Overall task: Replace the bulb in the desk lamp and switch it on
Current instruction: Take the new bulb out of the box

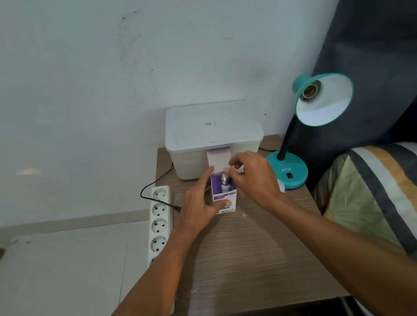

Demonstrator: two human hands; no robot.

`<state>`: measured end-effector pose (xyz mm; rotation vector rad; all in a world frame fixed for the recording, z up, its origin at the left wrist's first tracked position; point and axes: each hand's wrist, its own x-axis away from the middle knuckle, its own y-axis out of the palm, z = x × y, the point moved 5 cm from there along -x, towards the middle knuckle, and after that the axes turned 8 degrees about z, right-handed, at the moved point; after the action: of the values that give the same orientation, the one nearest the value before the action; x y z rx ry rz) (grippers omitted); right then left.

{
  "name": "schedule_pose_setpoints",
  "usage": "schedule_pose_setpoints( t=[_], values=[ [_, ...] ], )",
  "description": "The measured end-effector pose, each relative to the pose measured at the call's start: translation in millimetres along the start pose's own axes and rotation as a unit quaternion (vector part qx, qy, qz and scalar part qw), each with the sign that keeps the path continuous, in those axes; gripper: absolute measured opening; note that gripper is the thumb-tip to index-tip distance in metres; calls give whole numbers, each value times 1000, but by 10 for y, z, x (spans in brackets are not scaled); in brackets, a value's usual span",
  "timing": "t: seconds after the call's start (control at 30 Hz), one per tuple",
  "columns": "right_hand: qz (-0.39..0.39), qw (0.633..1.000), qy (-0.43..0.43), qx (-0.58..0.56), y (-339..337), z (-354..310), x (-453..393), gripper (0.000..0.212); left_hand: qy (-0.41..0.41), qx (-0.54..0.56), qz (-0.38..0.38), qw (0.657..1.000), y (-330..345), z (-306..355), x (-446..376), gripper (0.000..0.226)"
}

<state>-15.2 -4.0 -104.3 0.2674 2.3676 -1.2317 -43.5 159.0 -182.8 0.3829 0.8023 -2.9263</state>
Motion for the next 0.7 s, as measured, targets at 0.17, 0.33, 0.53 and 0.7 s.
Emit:
schedule_pose_setpoints(
  t=[0.17, 0.33, 0.53, 0.7],
  values=[
    [-48, 995, 30, 79, 108, -25, 92, 28, 0, -3, 7, 1000, -2, 27, 13, 110],
    [-52, 990, 83, 99, 164, -113, 157, 33, 10, -1, 11, 1000, -7, 39, 12, 109],
    [-40, 996, 39, 66, 225, -178, 205, 25, 10, -2, 12, 1000, -6, 52, 13, 108],
    [-14, 998, 53, -7, 266, -186, 232, 24, 4, 16, 10, 1000, -10, 77, 3, 106]
  ],
)
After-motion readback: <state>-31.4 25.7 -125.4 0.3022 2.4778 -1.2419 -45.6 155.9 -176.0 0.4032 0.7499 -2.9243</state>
